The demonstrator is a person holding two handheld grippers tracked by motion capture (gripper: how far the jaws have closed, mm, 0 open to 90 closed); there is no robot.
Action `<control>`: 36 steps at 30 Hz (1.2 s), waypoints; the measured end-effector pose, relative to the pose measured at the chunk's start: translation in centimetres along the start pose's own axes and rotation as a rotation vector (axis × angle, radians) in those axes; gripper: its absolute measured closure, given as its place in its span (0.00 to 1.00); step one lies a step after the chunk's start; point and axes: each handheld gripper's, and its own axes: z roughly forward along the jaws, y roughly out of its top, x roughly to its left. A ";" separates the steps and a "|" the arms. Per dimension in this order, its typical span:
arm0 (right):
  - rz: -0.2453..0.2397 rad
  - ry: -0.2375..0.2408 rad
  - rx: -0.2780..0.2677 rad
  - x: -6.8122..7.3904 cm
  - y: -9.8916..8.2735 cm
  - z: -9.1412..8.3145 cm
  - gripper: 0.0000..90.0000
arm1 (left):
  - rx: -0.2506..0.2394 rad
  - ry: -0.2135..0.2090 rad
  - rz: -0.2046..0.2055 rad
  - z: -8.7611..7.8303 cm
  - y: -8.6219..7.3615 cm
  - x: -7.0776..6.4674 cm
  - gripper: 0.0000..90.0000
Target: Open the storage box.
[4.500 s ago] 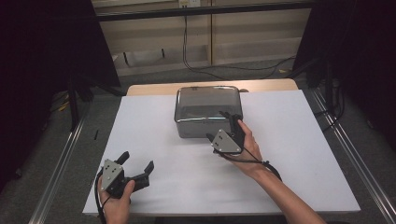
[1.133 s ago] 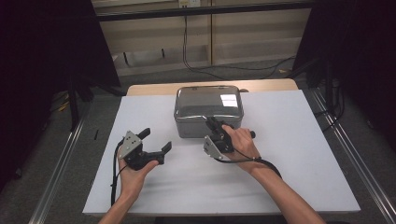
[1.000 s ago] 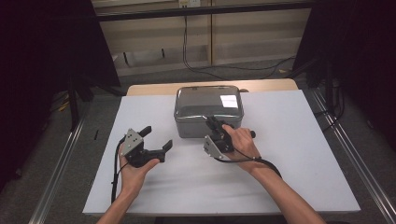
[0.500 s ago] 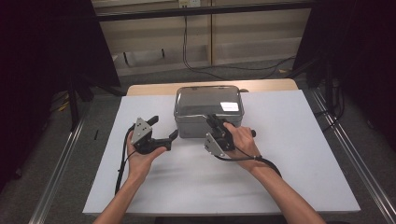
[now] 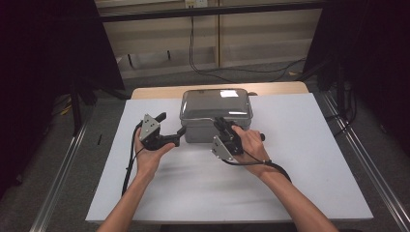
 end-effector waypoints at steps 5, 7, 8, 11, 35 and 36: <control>0.015 -0.003 -0.002 -0.3 -0.1 0.0 0.85 | 0.017 -0.003 0.045 0.6 0.2 -0.1 0.11; 0.014 -0.003 0.000 -0.3 0.1 0.0 0.85 | 0.009 0.012 0.057 1.2 0.2 0.2 0.12; 0.015 -0.004 0.003 -0.3 0.1 0.0 0.85 | 0.009 0.012 0.057 1.2 0.2 0.2 0.14; 0.012 -0.007 0.000 -0.5 0.2 0.0 0.85 | 0.011 0.027 0.074 1.6 0.2 0.6 0.16; 0.023 -0.011 0.000 -0.7 0.1 0.0 0.81 | -0.013 0.035 0.085 3.6 0.2 1.2 0.32; 0.035 -0.013 0.002 -0.7 0.0 0.0 0.78 | -0.014 0.037 0.089 3.7 0.2 1.2 0.33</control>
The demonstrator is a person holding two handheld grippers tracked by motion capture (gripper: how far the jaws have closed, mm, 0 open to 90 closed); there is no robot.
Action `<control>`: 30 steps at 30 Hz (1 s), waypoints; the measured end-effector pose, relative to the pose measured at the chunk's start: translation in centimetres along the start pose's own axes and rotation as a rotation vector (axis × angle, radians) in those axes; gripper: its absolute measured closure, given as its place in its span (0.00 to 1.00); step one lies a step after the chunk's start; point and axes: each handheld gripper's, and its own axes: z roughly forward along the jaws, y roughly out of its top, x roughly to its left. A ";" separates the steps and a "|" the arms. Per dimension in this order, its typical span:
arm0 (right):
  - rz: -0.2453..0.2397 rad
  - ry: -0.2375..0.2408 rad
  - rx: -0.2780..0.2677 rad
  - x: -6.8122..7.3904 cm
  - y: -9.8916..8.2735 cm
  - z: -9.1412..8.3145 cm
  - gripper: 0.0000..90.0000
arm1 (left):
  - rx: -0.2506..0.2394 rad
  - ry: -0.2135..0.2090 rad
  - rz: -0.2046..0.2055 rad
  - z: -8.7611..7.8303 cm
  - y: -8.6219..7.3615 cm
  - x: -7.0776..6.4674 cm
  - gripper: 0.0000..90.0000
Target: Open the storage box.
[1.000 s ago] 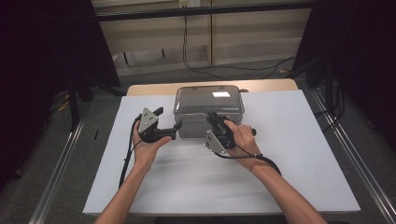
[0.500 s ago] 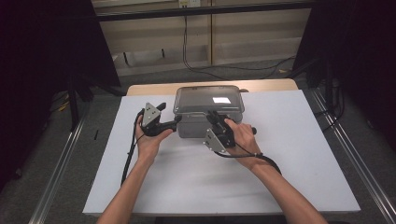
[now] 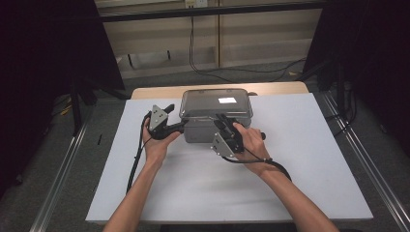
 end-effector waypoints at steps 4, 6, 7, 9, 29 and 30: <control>0.063 0.006 0.004 -0.3 -0.5 -0.1 0.71 | 0.000 -0.010 0.014 0.0 0.1 0.0 0.35; 0.076 0.009 0.002 -0.5 -0.7 -0.2 0.71 | -0.003 -0.019 0.015 0.0 0.1 0.0 0.40; 0.087 0.008 0.004 -0.6 -0.9 -0.2 0.70 | -0.004 -0.016 0.020 0.0 0.1 0.0 0.40; 0.116 0.014 0.005 -0.8 -1.3 -0.4 0.69 | -0.006 -0.014 0.020 0.0 0.2 0.0 0.40; 0.442 0.023 0.013 -3.2 -6.5 -0.7 0.60 | -0.025 -0.053 0.051 0.0 1.2 -0.3 0.50; 0.461 0.024 0.017 -3.3 -6.9 -0.7 0.58 | -0.029 -0.052 0.047 0.1 1.3 -0.3 0.51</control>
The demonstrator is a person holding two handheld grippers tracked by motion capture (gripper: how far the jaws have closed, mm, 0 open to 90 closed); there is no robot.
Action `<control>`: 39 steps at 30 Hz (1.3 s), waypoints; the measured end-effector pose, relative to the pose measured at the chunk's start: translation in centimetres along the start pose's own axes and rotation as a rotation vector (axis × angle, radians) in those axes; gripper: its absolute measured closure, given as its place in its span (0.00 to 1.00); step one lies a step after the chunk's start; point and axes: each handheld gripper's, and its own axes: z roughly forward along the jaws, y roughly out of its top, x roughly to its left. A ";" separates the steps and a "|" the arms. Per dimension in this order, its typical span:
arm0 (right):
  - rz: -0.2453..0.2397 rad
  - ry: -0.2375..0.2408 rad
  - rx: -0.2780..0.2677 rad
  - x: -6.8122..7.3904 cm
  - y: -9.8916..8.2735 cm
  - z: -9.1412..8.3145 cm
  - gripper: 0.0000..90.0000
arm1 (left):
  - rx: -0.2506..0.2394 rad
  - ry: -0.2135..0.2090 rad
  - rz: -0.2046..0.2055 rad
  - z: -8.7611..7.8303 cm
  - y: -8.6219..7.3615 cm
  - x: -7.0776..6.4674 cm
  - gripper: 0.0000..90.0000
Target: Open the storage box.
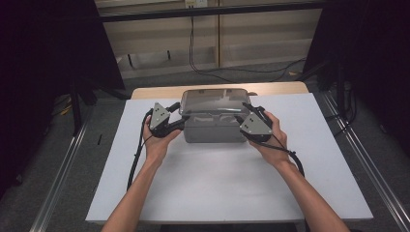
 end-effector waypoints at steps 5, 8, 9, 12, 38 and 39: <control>0.032 0.001 -0.011 -0.5 -0.3 0.1 0.61 | 0.000 0.000 0.010 0.0 0.2 0.1 0.51; 0.046 0.003 -0.020 -0.7 -0.3 0.1 0.63 | -0.007 -0.003 0.010 0.0 0.4 0.1 0.51; 0.052 0.007 -0.024 -0.8 -0.4 0.2 0.65 | -0.008 -0.003 0.008 0.0 0.4 0.1 0.51; 0.064 0.011 -0.030 -1.0 -0.5 0.3 0.66 | -0.003 -0.005 0.010 0.0 0.6 0.3 0.51; 0.128 0.026 -0.069 -1.7 -0.4 0.8 0.66 | -0.013 -0.022 0.020 1.1 1.5 0.6 0.49; 0.132 0.027 -0.070 -1.8 -0.4 0.8 0.66 | -0.012 -0.025 0.020 1.1 1.6 0.6 0.49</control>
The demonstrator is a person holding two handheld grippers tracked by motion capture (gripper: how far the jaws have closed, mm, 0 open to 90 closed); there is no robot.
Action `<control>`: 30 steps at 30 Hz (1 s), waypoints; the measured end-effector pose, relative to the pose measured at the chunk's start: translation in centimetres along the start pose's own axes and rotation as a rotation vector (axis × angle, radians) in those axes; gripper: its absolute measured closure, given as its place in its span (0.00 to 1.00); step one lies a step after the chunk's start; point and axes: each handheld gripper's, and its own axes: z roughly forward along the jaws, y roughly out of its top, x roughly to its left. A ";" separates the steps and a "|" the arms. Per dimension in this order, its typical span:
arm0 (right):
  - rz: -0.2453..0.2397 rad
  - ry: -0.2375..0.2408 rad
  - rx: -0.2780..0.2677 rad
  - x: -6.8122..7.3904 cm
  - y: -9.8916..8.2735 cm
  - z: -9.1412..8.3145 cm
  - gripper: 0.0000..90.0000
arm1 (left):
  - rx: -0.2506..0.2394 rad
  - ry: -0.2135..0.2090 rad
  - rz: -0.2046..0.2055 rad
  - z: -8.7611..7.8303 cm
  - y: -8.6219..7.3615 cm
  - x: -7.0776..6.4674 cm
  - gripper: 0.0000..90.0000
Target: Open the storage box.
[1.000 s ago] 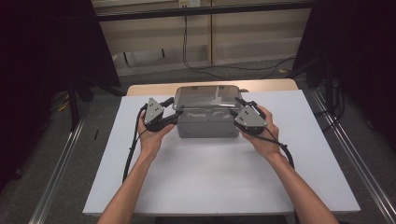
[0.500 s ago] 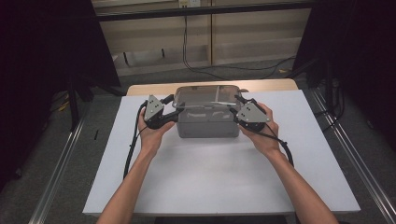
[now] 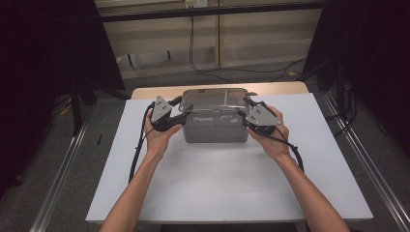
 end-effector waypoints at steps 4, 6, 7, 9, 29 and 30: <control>0.018 0.005 -0.012 -0.2 -0.1 0.0 0.66 | -0.003 -0.003 -0.001 0.0 0.1 0.1 0.50; 0.032 0.005 -0.019 -0.4 -0.1 -0.1 0.66 | 0.000 -0.005 0.003 0.0 0.2 0.1 0.51; 0.032 0.005 -0.019 -0.4 -0.1 -0.1 0.66 | -0.004 -0.003 -0.001 0.1 0.2 0.1 0.51; 0.039 0.004 -0.023 -0.6 -0.2 -0.1 0.66 | -0.006 -0.003 0.001 0.1 0.3 0.2 0.51; 0.139 0.036 -0.057 -2.5 -0.5 0.7 0.66 | 0.002 -0.024 0.006 0.4 1.4 0.8 0.56; 0.139 0.036 -0.057 -2.5 -0.5 0.7 0.66 | 0.002 -0.024 0.006 0.4 1.4 0.8 0.57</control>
